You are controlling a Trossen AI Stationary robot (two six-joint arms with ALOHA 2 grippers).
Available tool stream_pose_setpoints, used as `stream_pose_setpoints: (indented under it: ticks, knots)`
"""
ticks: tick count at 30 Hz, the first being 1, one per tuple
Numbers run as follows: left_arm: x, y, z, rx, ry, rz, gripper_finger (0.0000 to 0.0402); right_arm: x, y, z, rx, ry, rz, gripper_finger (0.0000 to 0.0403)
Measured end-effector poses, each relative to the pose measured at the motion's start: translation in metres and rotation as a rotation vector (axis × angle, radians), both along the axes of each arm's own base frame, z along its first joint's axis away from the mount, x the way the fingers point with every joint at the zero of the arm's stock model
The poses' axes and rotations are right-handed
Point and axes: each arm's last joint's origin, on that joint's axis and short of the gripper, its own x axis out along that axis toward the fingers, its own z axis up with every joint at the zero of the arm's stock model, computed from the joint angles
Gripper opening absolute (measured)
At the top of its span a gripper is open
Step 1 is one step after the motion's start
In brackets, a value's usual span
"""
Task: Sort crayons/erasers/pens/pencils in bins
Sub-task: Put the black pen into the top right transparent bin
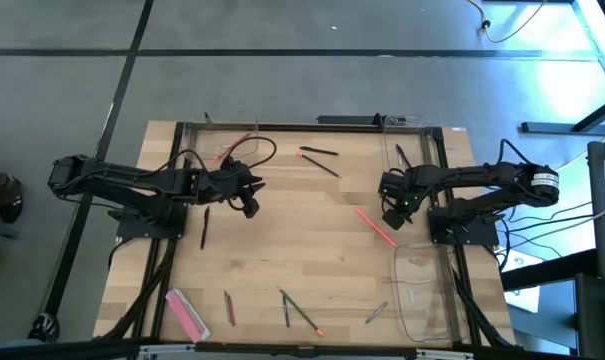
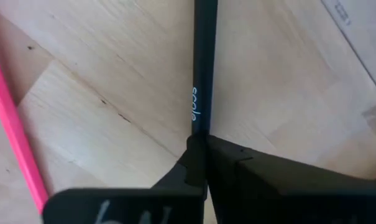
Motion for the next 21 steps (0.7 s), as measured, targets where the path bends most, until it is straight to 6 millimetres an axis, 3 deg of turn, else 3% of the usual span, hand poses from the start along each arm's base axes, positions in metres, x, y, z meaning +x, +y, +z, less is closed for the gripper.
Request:
stream_pose_setpoints:
  ticks: [13, 21]
  knots:
    - [0.0000, 0.0001, 0.0000, 0.000, 0.000, 0.000, 0.0074, -0.0001, 0.0004, -0.0007, 0.016, -0.002, -0.003, 0.0005]
    - [0.0000, 0.0001, -0.0001, 0.000, 0.001, 0.000, 0.0074, -0.0024, 0.0016, -0.0019, 0.033, 0.019, -0.006, 0.0058]
